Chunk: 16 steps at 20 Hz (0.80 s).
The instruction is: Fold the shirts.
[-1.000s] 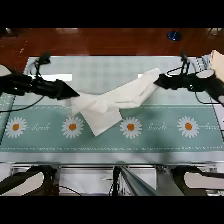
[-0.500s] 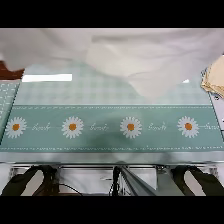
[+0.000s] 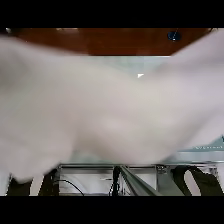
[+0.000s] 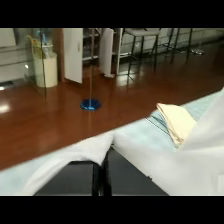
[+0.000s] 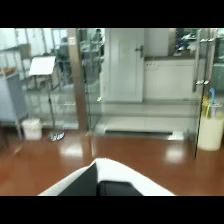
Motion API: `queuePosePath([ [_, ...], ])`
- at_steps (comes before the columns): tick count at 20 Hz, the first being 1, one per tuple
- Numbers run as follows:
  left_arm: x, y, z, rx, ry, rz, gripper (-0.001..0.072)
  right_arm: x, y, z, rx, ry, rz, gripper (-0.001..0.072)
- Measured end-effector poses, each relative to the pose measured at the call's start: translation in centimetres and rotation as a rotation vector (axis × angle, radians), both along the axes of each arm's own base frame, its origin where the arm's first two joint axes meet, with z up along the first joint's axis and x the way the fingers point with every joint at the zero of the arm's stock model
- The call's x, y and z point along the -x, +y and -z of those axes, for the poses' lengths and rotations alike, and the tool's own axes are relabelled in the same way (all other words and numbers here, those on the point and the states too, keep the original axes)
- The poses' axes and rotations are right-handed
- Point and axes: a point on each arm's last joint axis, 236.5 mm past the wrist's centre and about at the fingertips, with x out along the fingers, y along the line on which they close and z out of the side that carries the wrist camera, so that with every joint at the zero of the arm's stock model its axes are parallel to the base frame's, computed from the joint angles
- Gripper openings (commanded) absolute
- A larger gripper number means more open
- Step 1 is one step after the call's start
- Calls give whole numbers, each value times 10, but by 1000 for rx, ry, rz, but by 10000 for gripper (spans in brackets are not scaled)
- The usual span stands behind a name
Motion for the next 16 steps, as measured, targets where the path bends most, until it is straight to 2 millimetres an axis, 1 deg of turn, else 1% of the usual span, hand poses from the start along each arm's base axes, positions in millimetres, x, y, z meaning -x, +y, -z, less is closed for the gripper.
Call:
queuePosePath([
  [2, 9, 1, 20, -1, 89, -27, 29, 5, -3, 23, 23, 102, 21, 19],
  [5, 13, 7, 59, -24, 257, -63, 29, 4, -16, 78, 67, 346, 63, 19],
  [7, 6, 16, 87, -25, 377, -87, 29, 0, -27, 118, 80, 521, 82, 19],
  [9, -3, 23, 117, -7, 503, -86, 30, -9, -29, 151, 71, 661, 62, 19],
  [12, -19, 29, 166, 47, 693, -45, 30, -34, -25, 198, 22, 821, -4, 19],
  [14, -31, 29, 196, 93, 789, 3, 30, -56, -23, 220, -22, 870, -36, 19],
  [16, -51, 32, 221, 156, 832, 21, 31, -82, -24, 238, -69, 894, -53, 19],
])
